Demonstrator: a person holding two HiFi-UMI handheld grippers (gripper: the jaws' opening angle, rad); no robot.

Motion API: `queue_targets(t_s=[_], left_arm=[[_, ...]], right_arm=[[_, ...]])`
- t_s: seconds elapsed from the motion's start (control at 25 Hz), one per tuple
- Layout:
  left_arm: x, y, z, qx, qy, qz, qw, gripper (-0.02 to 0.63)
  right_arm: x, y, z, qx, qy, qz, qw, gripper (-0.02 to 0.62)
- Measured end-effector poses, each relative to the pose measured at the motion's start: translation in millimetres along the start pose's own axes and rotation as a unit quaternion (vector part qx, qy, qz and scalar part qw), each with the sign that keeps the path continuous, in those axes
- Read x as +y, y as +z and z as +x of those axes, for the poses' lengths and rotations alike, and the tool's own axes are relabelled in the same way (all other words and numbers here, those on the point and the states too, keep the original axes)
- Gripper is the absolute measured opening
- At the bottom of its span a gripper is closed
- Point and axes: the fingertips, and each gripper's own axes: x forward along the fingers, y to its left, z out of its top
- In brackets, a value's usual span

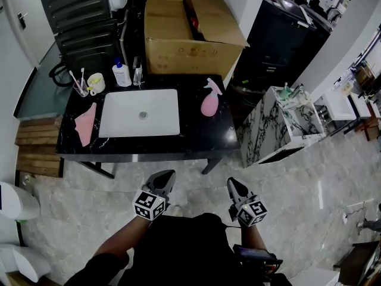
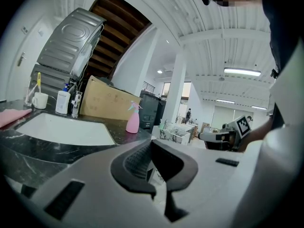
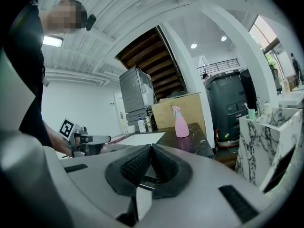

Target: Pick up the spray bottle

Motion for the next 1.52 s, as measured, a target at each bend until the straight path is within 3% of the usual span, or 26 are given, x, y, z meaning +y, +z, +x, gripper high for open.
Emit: queue_targets(t_s=[0.36, 0.76, 1.52], left_arm=[[13.6, 0.8, -7.9, -0.003, 0.015, -0.007, 0.9999, 0.008], [50.2, 9.6, -6.1, -0.004, 0.058, -0.013, 0.9982, 0.008], [109.0, 50.2, 73.9, -0.001, 0.098, -0.012, 0.9951, 0.008]], right_arm=[[1.9, -1.4, 14.2, 0.008, 0.005, 0.003, 1.000, 0.026], [-11.9, 4.8, 66.9, 0.014, 0.033, 0.007, 0.999, 0.026], [-90.0, 52.9, 167.7, 0.008, 0.070, 0.003, 0.997, 0.026]])
